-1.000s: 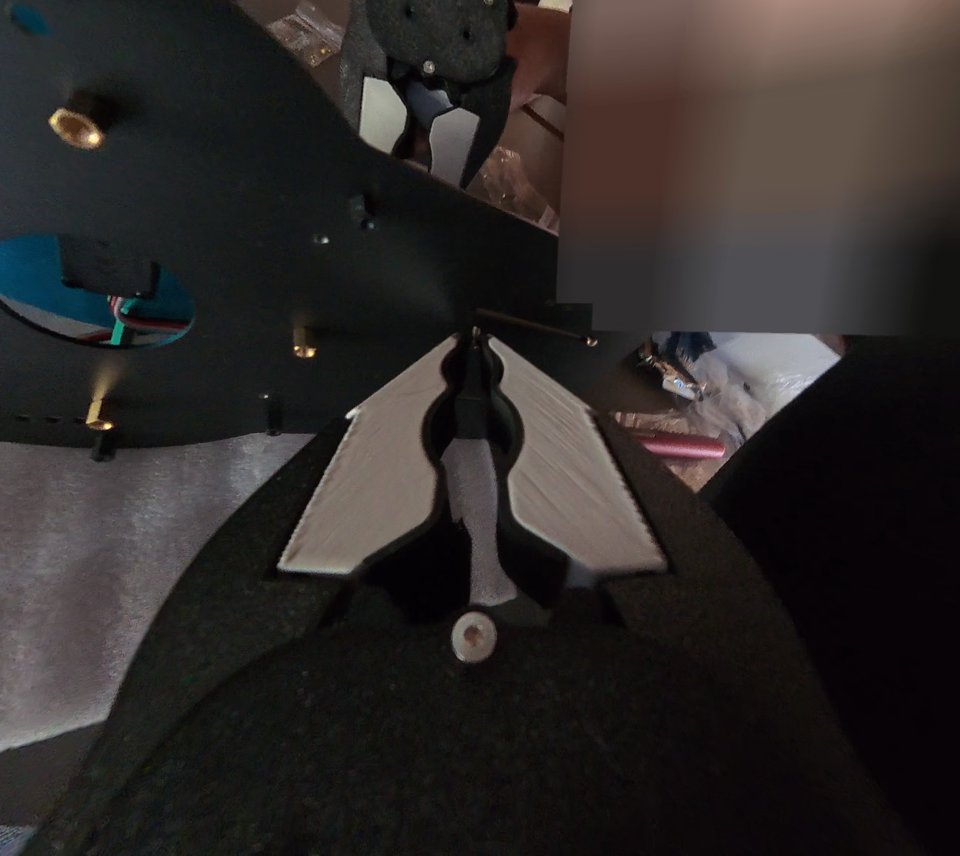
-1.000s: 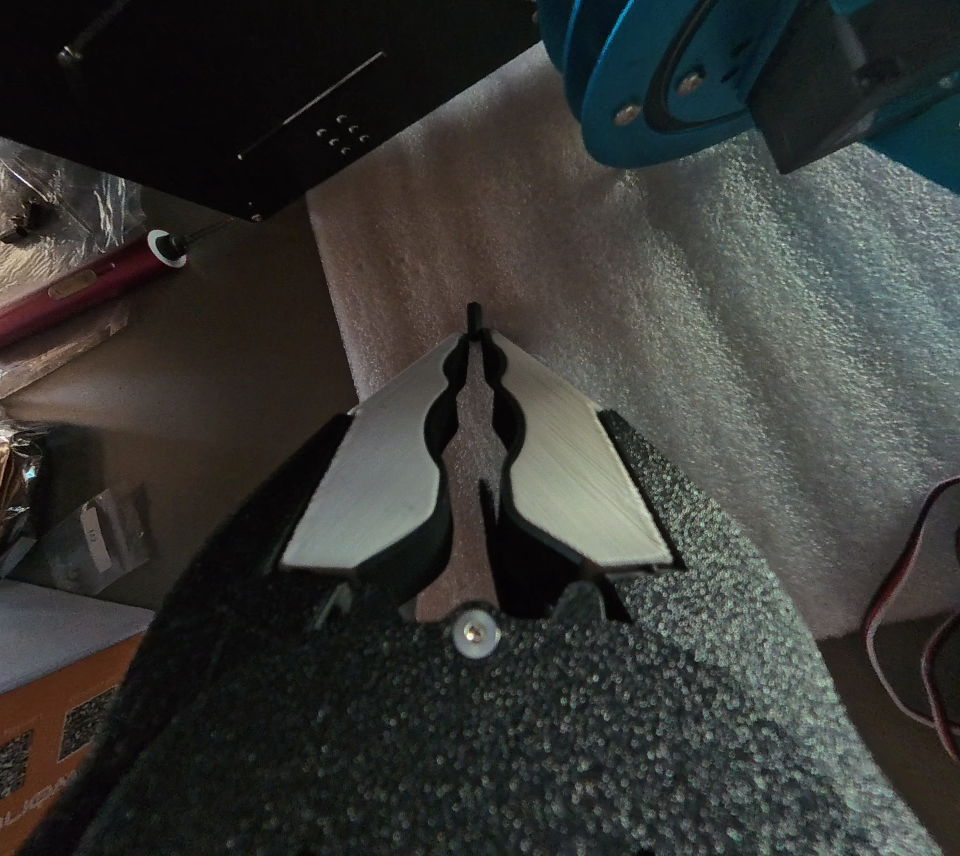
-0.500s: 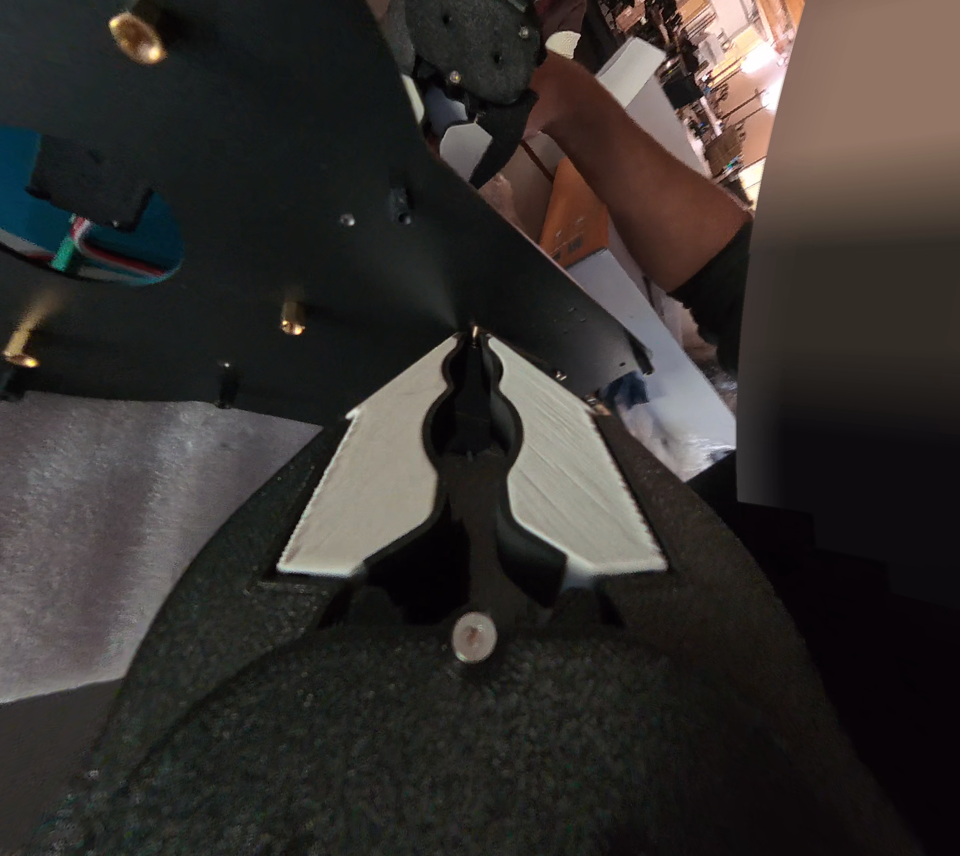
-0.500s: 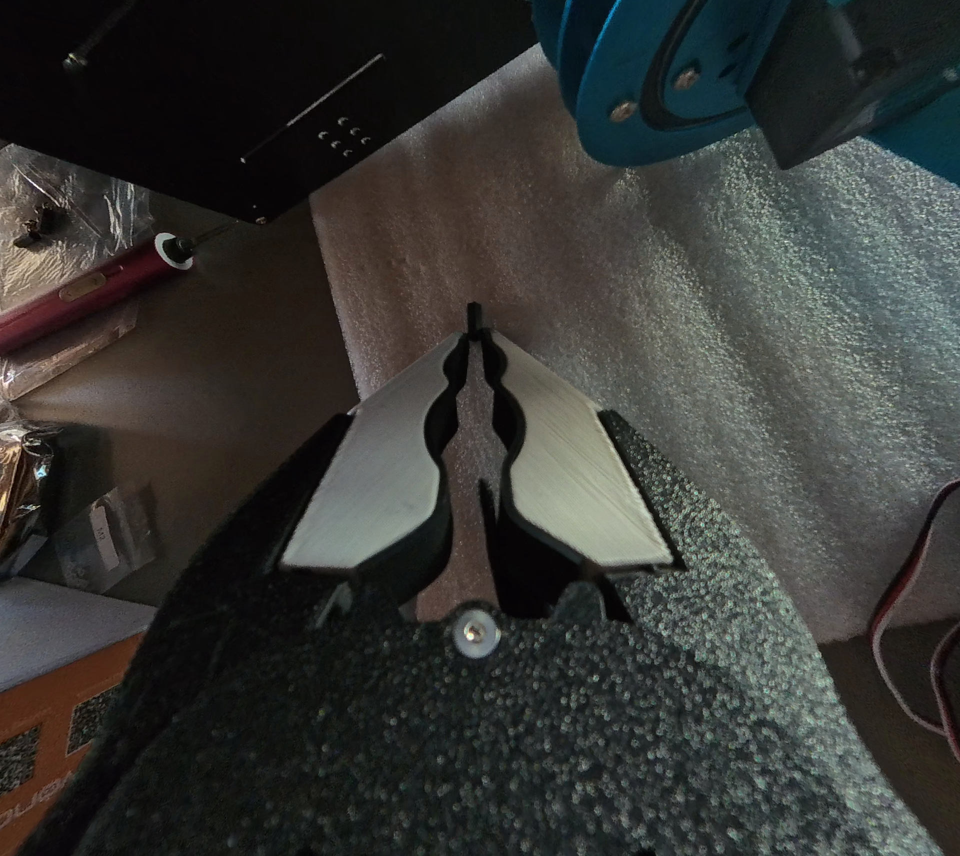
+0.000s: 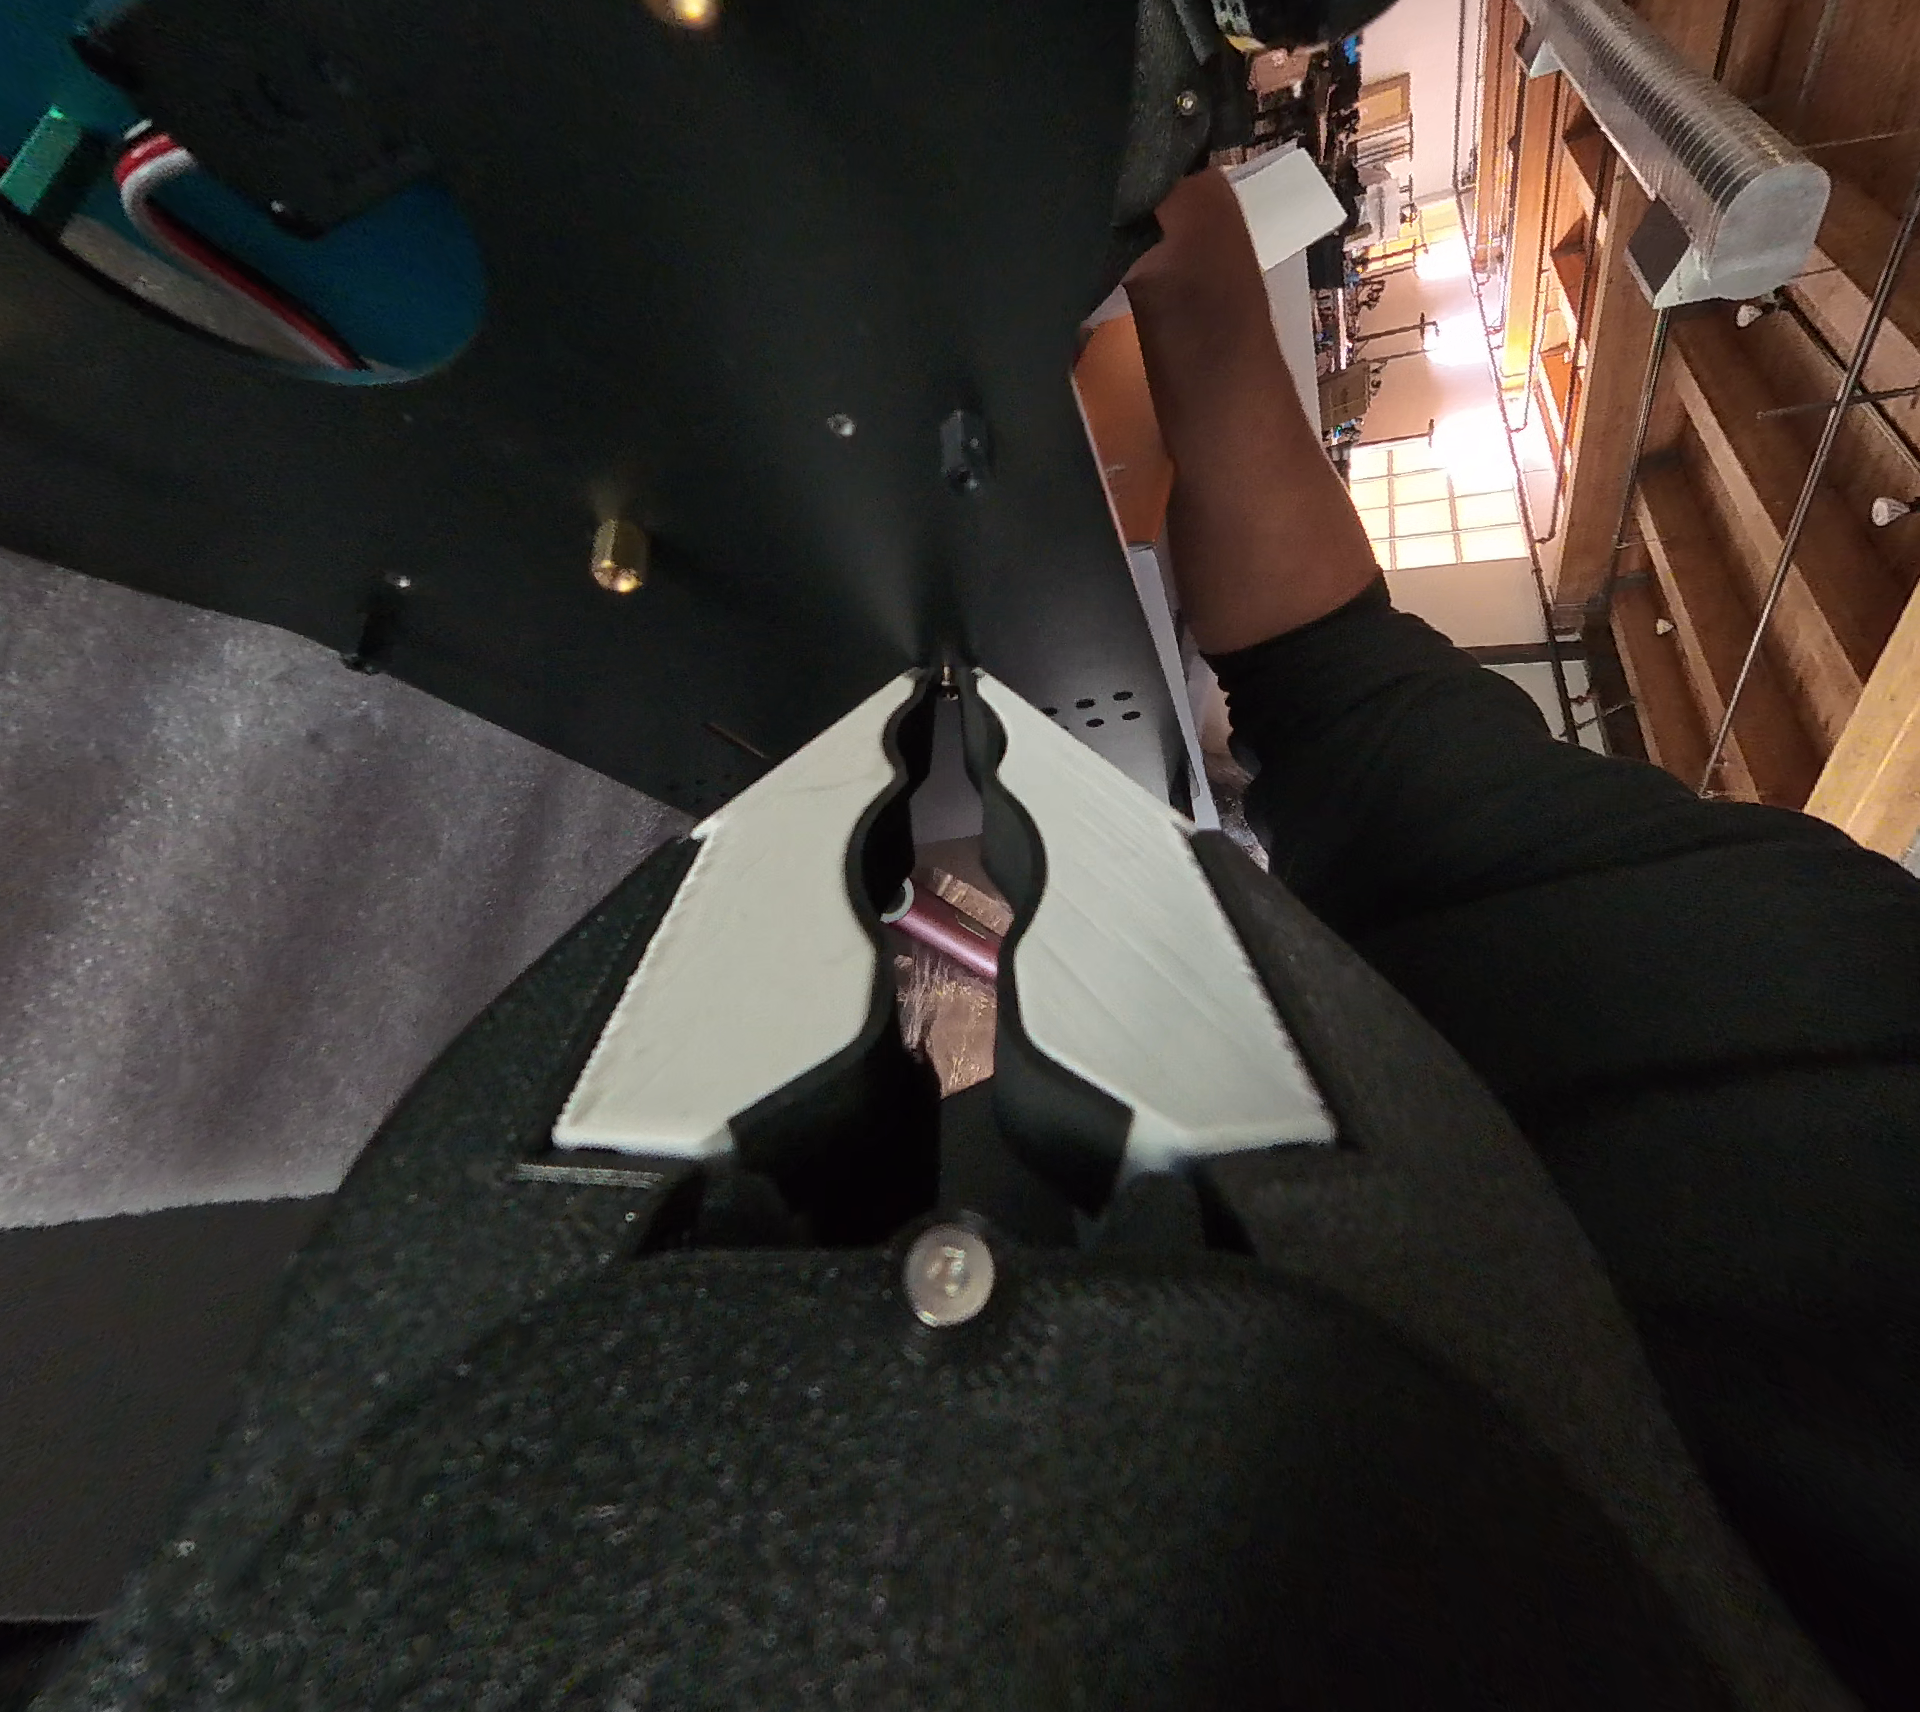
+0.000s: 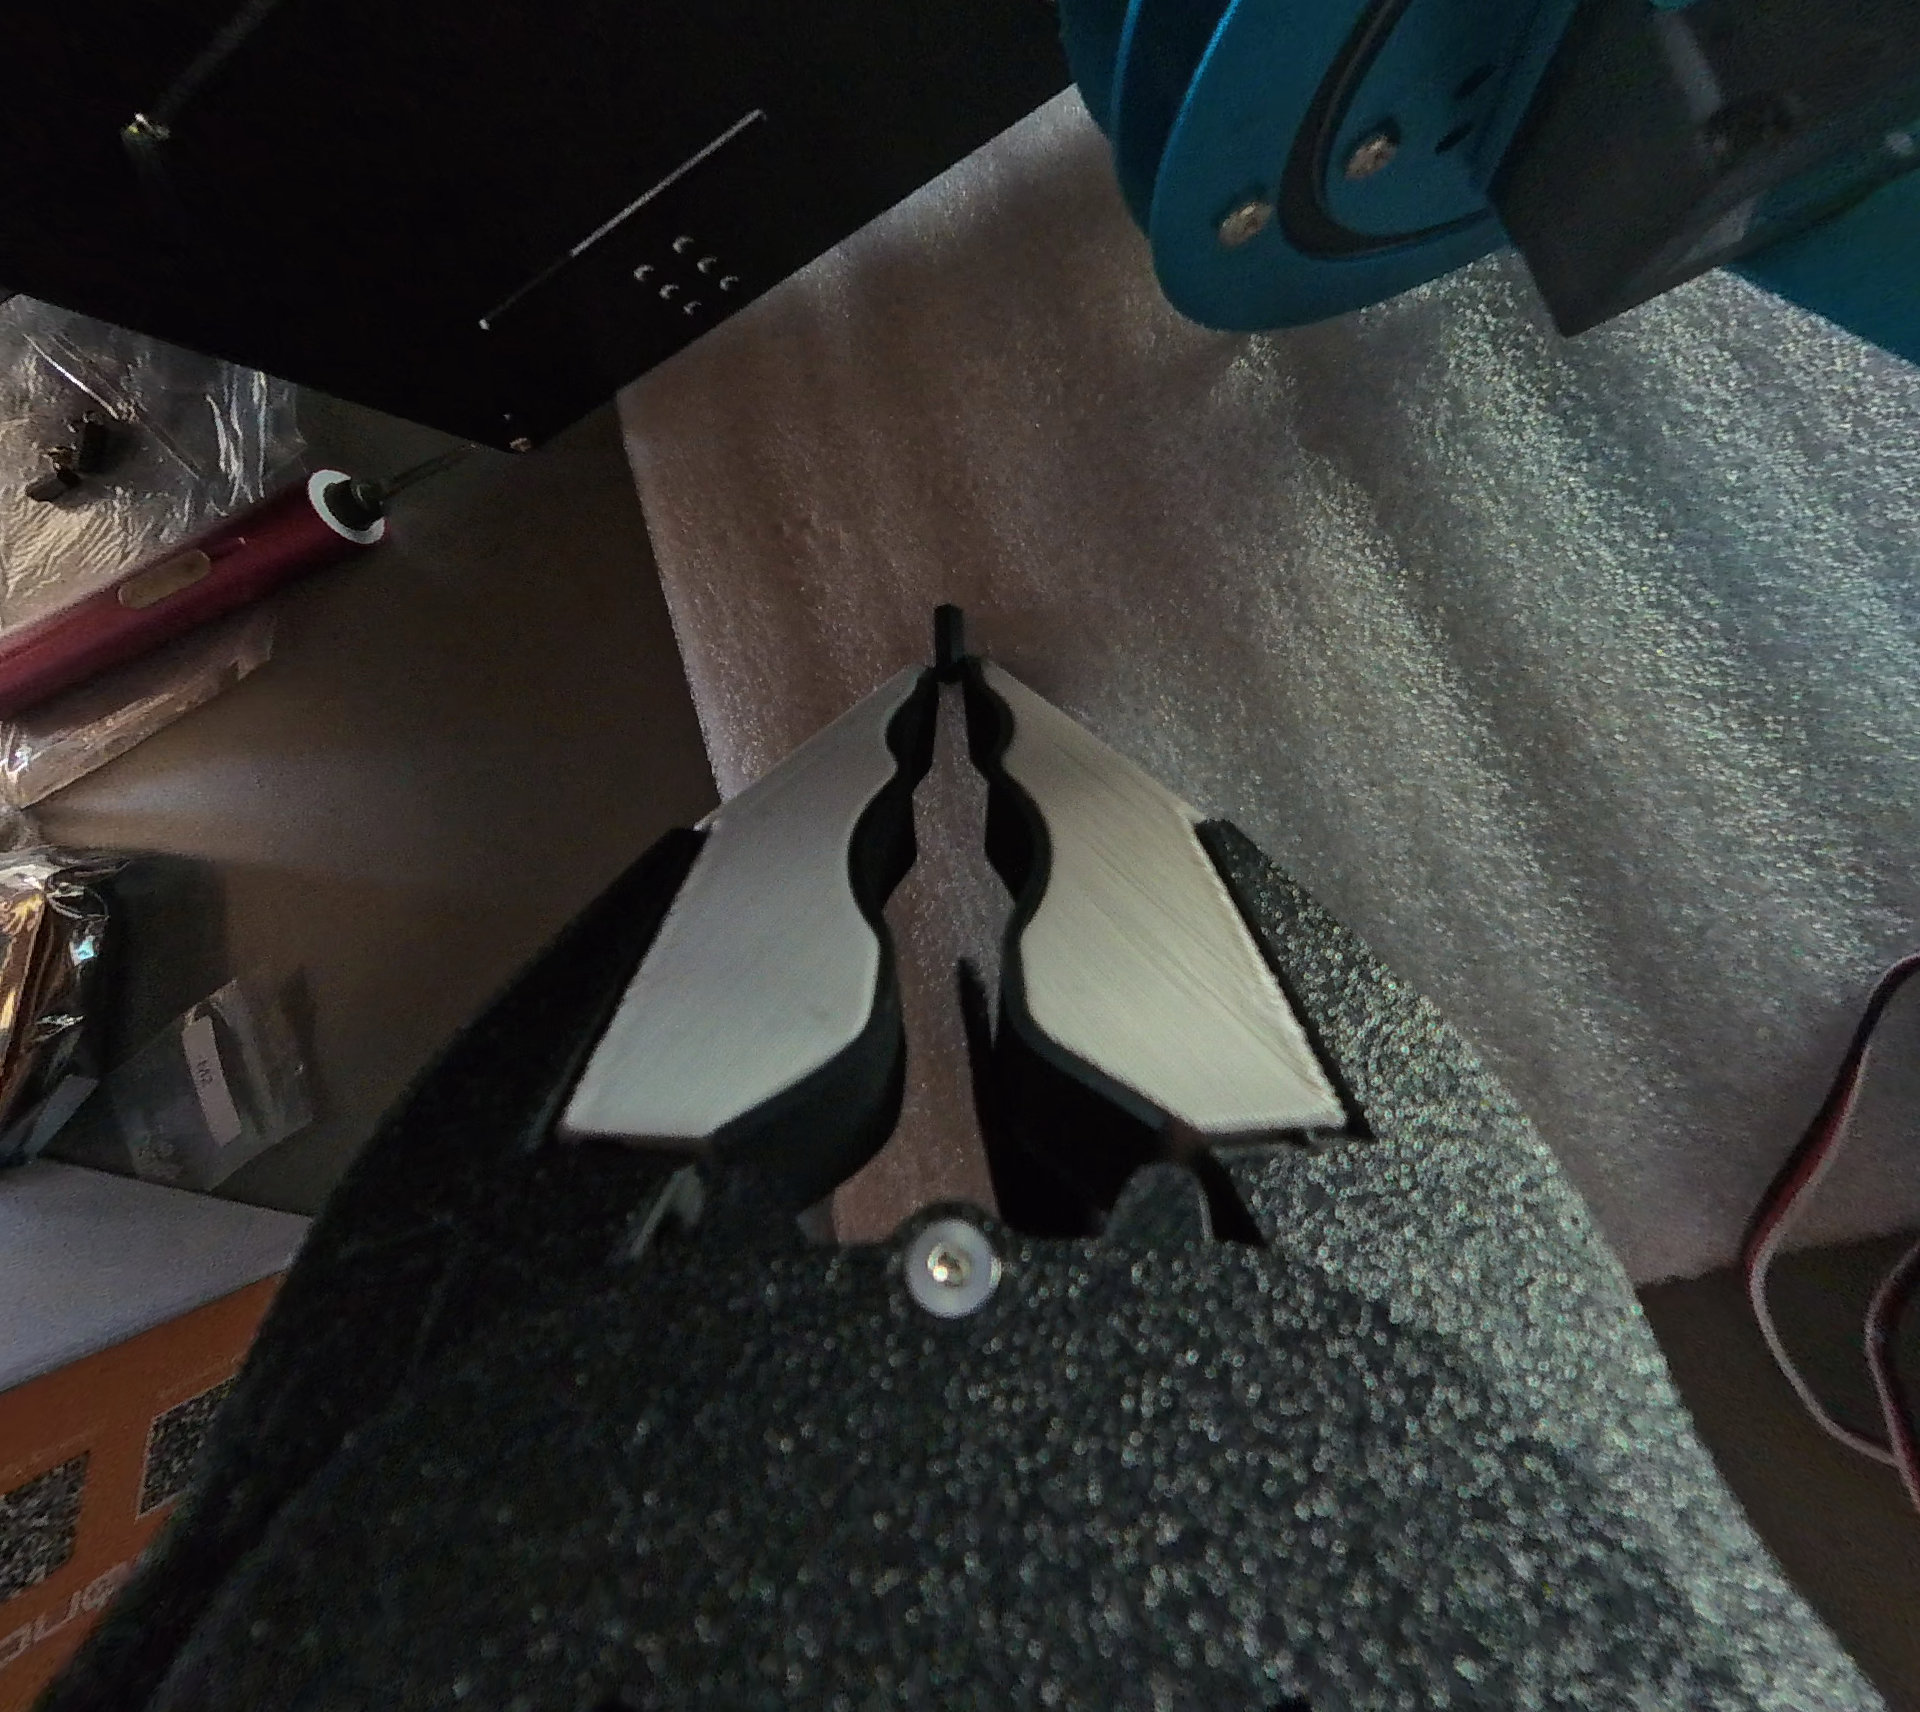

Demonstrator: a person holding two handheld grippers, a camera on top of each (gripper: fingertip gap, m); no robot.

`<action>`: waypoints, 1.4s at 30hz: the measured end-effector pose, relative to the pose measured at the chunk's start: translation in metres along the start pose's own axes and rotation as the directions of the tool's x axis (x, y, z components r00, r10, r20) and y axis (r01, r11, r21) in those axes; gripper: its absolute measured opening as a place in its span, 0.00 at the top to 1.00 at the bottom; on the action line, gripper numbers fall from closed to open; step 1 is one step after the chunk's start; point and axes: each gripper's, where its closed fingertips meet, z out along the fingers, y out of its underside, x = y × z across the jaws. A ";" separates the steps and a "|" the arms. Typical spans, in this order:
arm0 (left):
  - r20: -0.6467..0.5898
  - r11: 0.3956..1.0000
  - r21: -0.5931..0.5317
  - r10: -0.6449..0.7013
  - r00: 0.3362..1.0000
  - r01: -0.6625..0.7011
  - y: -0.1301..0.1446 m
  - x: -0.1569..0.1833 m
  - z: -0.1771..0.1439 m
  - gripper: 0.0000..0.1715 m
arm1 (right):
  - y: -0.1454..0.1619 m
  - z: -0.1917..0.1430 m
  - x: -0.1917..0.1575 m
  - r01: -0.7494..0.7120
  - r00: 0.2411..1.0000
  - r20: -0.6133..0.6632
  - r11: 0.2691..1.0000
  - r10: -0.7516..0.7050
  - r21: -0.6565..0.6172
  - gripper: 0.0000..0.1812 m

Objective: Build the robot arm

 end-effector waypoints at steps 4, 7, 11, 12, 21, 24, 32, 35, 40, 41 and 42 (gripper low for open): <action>0.007 0.999 0.014 0.046 0.999 -0.046 0.001 0.000 0.000 0.98 | 0.000 0.000 0.000 0.001 1.000 -0.001 1.000 -0.001 -0.001 0.97; 0.021 0.995 0.023 0.094 0.995 -0.094 0.001 0.000 0.000 0.98 | 0.000 0.000 0.000 0.001 1.000 0.000 1.000 -0.001 -0.002 0.97; 0.042 0.985 0.037 0.165 0.985 -0.167 0.002 -0.001 0.000 0.99 | -0.001 -0.003 0.000 0.003 1.000 -0.003 1.000 -0.003 -0.008 0.97; 0.054 0.980 0.041 0.190 0.980 -0.192 0.002 -0.001 0.000 0.98 | -0.008 -0.007 -0.003 0.004 1.000 0.008 1.000 -0.004 0.014 0.97; 0.068 0.974 0.046 0.217 0.974 -0.220 0.001 0.000 0.001 0.99 | -0.089 -0.023 -0.045 0.201 0.973 0.038 0.913 -0.229 0.354 0.97; 0.064 0.976 0.045 0.209 0.976 -0.212 0.001 0.000 0.001 0.99 | -0.100 -0.017 -0.049 0.268 0.959 -0.017 0.894 -0.281 0.360 0.97; 0.063 0.975 0.042 0.214 0.975 -0.217 0.000 0.000 0.003 0.99 | -0.099 -0.015 -0.047 0.299 0.952 -0.046 0.892 -0.302 0.338 0.97; 0.068 0.974 0.036 0.222 0.973 -0.225 0.000 0.001 0.003 0.99 | -0.098 -0.014 -0.047 0.296 0.953 -0.040 0.896 -0.300 0.331 0.97; 0.066 0.972 0.039 0.227 0.972 -0.230 0.000 0.001 0.004 0.99 | -0.098 -0.016 -0.046 0.283 0.956 -0.030 0.895 -0.291 0.344 0.97; 0.066 0.972 0.039 0.229 0.971 -0.232 0.000 0.001 0.004 0.99 | -0.097 -0.016 -0.046 0.283 0.957 -0.032 0.896 -0.290 0.343 0.97; 0.066 0.972 0.039 0.230 0.971 -0.233 0.000 0.001 0.004 0.99 | -0.097 -0.016 -0.045 0.282 0.957 -0.032 0.896 -0.289 0.342 0.97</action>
